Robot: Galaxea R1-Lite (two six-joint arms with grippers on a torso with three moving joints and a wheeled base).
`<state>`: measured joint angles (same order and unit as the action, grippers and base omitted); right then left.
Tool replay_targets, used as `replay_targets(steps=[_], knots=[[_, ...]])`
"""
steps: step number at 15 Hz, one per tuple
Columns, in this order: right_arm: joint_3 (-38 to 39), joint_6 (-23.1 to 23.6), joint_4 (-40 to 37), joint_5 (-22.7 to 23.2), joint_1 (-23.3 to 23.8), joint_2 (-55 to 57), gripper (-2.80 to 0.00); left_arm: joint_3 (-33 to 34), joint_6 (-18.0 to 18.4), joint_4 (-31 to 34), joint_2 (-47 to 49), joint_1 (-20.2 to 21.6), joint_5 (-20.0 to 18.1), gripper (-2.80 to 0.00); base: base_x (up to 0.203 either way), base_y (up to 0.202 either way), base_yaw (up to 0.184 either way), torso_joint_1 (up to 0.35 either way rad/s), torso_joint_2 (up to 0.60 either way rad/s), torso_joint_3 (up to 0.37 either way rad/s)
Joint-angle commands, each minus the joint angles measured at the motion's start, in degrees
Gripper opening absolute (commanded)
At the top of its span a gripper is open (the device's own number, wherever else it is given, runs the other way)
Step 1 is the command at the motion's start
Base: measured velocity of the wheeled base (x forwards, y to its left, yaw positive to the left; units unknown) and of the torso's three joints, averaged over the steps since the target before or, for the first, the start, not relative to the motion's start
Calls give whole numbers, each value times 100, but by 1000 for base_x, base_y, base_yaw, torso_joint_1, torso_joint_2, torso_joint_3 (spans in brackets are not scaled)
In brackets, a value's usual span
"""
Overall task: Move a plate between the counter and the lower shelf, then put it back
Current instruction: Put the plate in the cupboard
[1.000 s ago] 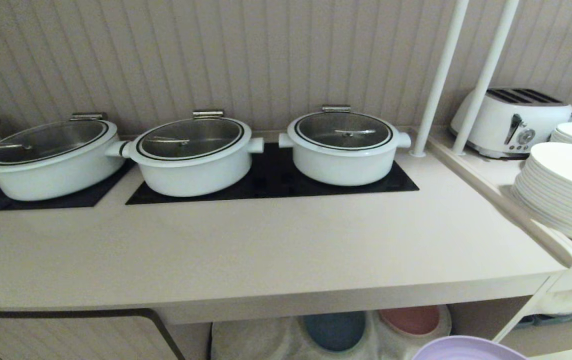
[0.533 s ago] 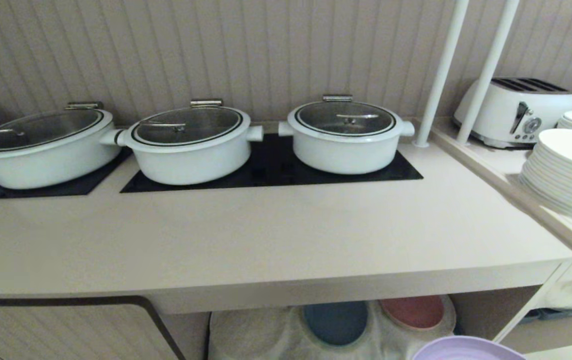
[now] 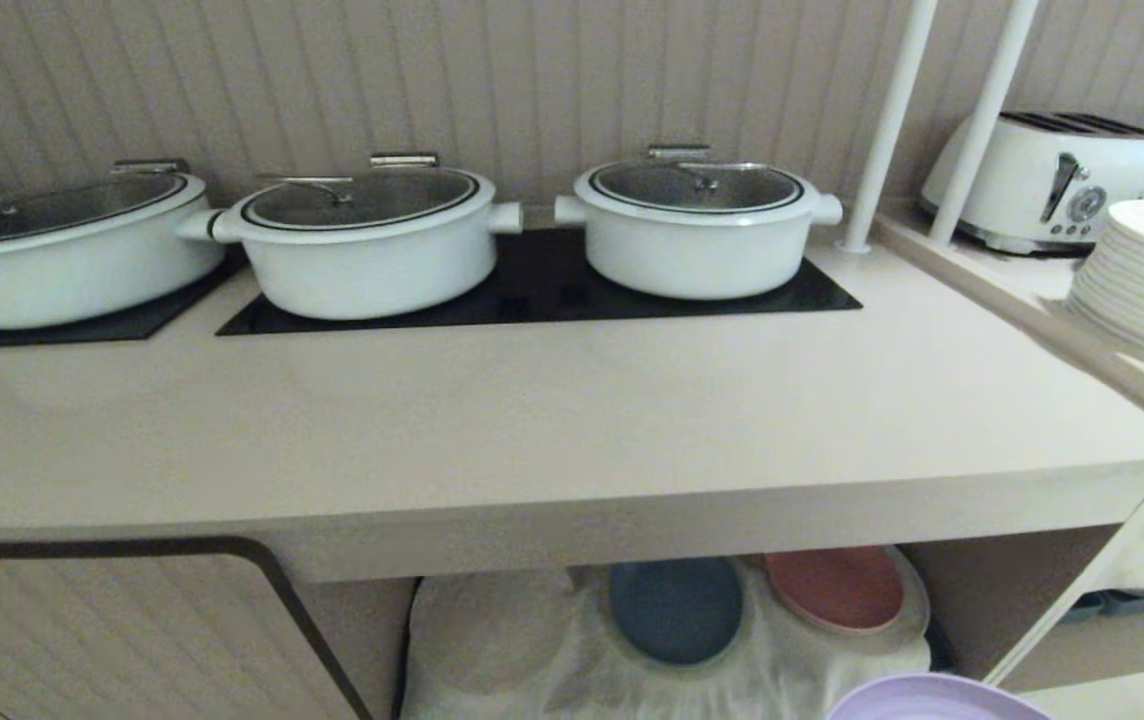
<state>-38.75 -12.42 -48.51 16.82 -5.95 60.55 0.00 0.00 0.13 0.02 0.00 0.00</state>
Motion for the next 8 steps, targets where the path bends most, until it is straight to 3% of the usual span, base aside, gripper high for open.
replay_targets(steps=[1,8], knots=[[-9,-6,-27,15,-3,9,-280,0,0,-5,-2,0,0,-280,0,0,0,-253,531,260],[-18,-6,-19,15,-3,9,-280,0,0,-5,-2,0,0,-280,0,0,0,-257,513,252]])
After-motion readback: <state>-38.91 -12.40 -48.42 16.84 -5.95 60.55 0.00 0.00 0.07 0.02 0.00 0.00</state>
